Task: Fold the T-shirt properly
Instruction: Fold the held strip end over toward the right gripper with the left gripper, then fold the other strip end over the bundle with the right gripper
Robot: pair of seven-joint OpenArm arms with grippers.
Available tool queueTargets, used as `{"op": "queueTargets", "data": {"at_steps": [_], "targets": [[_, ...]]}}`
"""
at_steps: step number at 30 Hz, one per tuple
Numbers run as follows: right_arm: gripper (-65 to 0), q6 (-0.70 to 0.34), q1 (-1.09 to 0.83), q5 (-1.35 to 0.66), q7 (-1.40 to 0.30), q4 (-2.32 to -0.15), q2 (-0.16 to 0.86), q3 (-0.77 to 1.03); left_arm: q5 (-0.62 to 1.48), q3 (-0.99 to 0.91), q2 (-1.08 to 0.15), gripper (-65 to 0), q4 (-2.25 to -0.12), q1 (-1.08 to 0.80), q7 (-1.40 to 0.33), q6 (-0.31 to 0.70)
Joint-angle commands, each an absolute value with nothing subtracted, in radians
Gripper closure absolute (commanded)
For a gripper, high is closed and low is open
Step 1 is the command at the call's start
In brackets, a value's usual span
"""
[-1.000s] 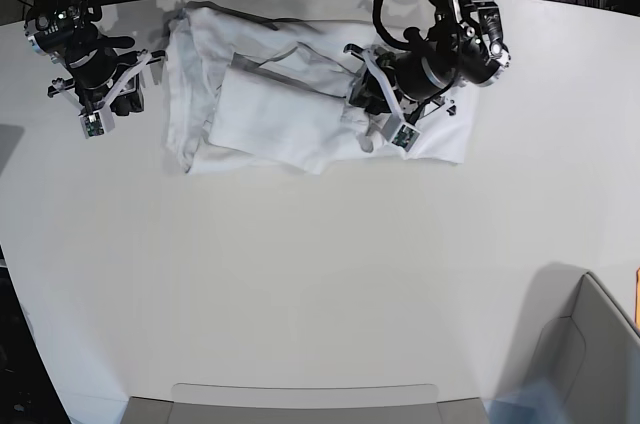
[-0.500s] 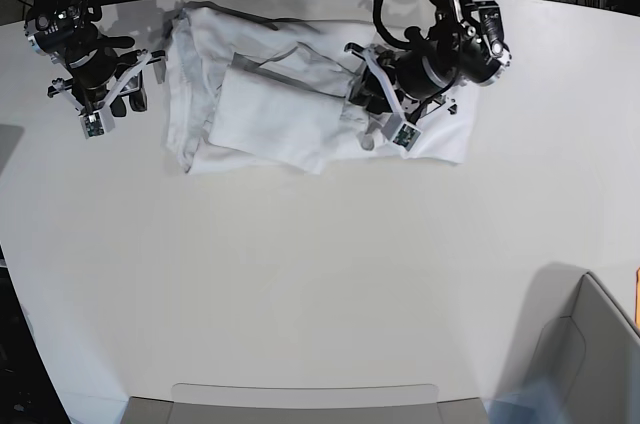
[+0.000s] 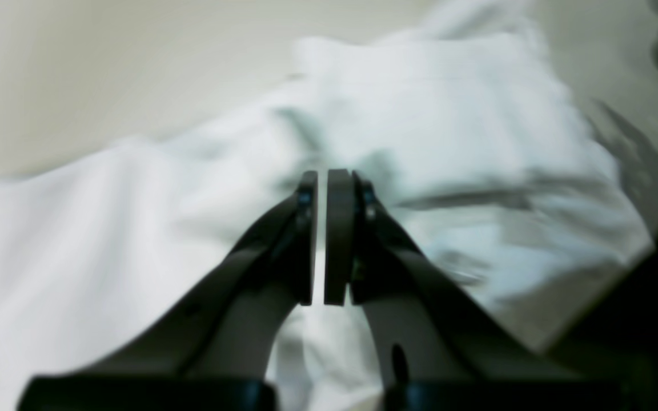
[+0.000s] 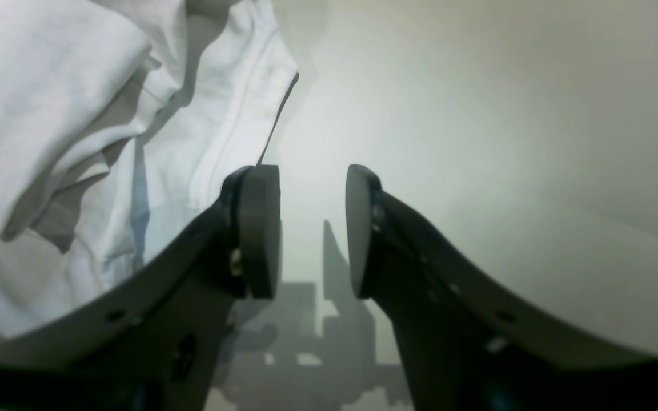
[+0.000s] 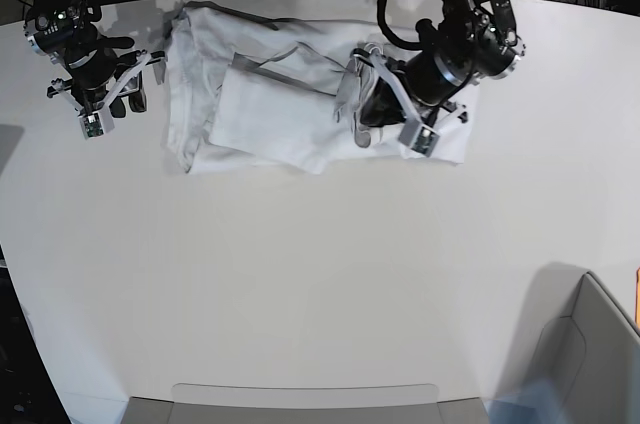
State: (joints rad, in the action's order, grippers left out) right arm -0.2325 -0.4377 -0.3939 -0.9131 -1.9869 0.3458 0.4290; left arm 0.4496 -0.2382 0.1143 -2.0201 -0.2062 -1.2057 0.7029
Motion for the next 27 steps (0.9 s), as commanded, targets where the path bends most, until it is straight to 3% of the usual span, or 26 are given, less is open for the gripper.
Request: {"op": "queueTargets", "data": {"at_steps": [1,7,10,18,27], "targets": [[-19.9,-0.228,-0.433,-0.401,-0.892,-2.000,0.360,0.440,0.456,-0.292,0.107,-2.0,-2.037,-0.196,-1.176,0.698],[-19.9,-0.228,-0.432,-0.401,-0.892,-2.000,0.360,0.438,0.455,-0.447,0.093,-1.8,-2.034,-0.150,-1.161,0.698],[-19.9,-0.228,-0.430,-0.401,-0.892,-2.000,0.360,0.437,0.446,-0.341,0.056,-1.6,-2.015,-0.150,-1.159,0.698],[-19.9,-0.228,-0.432,-0.401,-0.892,-2.000,0.360,0.440,0.120,-0.033,0.061,0.0,-1.894,-0.147,-1.153,0.698],[-19.9,-0.231,-0.435,-0.407,-0.886,-2.002,0.358,0.438,0.111,0.136,0.145,0.0,-1.867,-0.108,-1.058,0.698]]}}
